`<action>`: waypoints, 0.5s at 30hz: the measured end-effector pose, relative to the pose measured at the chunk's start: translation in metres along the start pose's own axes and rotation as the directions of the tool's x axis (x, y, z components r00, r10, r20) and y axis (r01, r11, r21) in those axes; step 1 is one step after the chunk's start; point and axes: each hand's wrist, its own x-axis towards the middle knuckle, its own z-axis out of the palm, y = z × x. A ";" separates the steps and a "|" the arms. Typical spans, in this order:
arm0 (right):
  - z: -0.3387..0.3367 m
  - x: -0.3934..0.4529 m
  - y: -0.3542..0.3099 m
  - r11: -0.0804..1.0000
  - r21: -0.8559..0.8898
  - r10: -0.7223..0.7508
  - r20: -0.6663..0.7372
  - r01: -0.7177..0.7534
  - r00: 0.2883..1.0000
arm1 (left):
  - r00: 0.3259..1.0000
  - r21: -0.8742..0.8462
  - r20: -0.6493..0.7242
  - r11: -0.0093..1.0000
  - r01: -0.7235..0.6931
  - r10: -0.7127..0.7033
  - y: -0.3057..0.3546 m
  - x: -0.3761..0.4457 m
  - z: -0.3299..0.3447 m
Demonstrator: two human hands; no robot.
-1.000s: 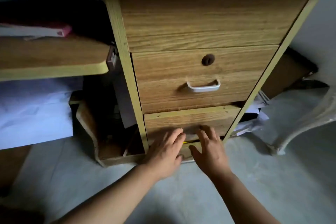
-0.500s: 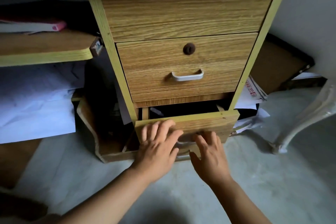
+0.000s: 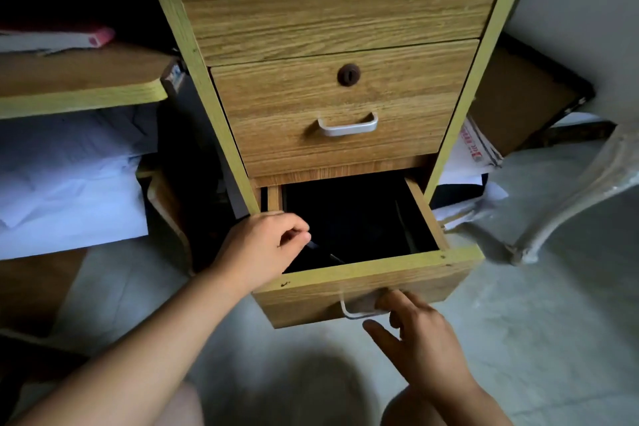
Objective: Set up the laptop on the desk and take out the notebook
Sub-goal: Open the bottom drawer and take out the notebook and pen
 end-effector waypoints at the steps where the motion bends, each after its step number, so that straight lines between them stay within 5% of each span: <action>1: -0.001 -0.004 0.001 1.000 0.018 0.022 0.028 -0.023 0.999 | 1.000 0.011 0.027 1.000 0.001 -0.001 0.003 0.001 0.002; 15: -0.004 -0.066 0.003 0.969 0.207 0.117 0.087 -0.133 0.989 | 0.946 0.169 0.318 0.979 -0.117 0.058 0.023 -0.015 0.029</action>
